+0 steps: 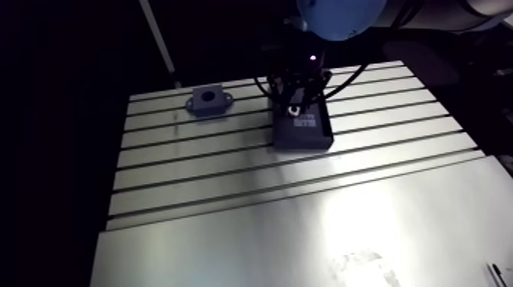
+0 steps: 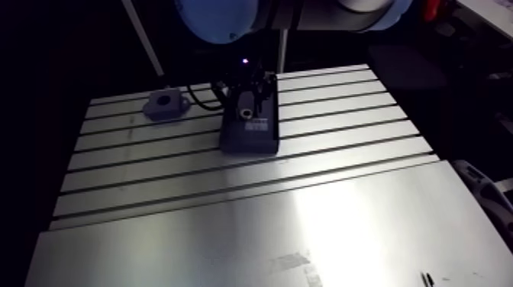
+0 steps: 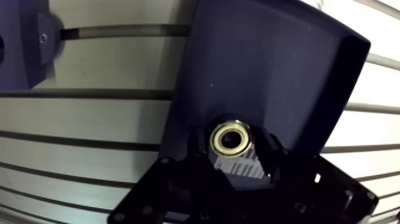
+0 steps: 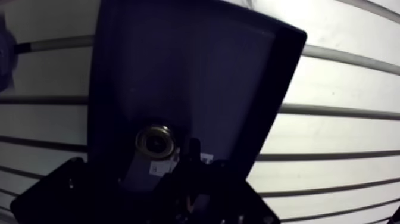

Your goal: Pick up the bearing and press it into the housing until flush.

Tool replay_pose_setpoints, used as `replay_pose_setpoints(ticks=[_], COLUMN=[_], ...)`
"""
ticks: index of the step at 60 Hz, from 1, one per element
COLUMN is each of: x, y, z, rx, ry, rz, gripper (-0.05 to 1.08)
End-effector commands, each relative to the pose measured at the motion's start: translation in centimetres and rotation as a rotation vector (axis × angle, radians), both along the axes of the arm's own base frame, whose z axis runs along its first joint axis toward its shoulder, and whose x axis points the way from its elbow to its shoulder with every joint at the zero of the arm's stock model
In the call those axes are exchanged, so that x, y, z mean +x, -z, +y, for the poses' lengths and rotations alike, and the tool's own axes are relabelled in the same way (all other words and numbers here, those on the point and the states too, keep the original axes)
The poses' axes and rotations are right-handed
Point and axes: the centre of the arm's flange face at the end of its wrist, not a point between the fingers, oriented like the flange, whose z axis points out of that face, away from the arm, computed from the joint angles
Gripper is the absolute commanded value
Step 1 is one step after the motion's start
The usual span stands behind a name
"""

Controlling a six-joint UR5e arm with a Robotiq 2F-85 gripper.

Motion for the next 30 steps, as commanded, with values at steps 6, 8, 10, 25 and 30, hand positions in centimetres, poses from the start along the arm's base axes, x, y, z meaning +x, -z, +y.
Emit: replay_pose_setpoints(ticks=[6,8,10,25,30], x=[-0.12,-0.13,-0.13,-0.23,-0.23], y=[-0.19,-0.2,-0.2,-0.32,-0.32], z=[-0.32,-0.32,-0.32,-0.28,-0.28], rx=[0.001,0.001,0.001,0.004,0.004], ry=[0.0,0.0,0.0,0.002,0.002], rz=[0.005,0.005,0.005,0.008,0.008], gripper=[0.47,0.47,0.47,0.47,0.47])
